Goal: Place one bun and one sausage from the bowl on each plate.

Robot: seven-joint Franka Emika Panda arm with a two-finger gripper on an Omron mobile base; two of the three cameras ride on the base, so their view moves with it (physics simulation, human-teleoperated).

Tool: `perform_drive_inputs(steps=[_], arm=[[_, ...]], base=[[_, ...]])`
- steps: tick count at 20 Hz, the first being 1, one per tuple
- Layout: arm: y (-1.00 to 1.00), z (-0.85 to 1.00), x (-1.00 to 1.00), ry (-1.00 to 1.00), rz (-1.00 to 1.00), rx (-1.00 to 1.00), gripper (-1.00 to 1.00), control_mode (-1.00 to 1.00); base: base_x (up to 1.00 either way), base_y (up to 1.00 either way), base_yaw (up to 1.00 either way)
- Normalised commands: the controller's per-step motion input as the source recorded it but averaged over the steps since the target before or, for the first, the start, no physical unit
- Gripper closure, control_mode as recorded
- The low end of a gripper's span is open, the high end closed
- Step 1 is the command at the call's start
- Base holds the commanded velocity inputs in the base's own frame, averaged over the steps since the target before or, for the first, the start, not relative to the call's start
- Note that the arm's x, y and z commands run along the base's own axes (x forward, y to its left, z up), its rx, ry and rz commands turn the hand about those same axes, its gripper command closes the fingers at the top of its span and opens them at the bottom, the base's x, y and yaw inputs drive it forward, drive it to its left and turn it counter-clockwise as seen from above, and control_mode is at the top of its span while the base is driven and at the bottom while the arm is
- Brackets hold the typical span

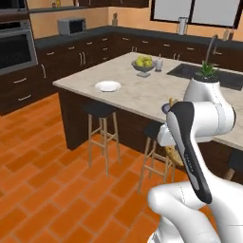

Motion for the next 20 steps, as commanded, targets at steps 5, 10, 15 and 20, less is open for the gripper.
perform_drive_inputs(steps=[5, 10, 15, 20], arm=[[0.00, 0.00, 0.00, 0.00, 0.00, 0.00, 1.00, 1.00], [0.00, 0.00, 0.00, 0.00, 0.00, 0.00, 1.00, 1.00], [0.00, 0.00, 0.00, 0.00, 0.00, 0.00, 1.00, 1.00], [0.00, 0.00, 0.00, 0.00, 0.00, 0.00, 1.00, 1.00]], base=[[0.96, 1.00, -0.52], [0.91, 0.98, -0.54], [0.87, 1.00, -0.53], [0.79, 0.98, -0.49]])
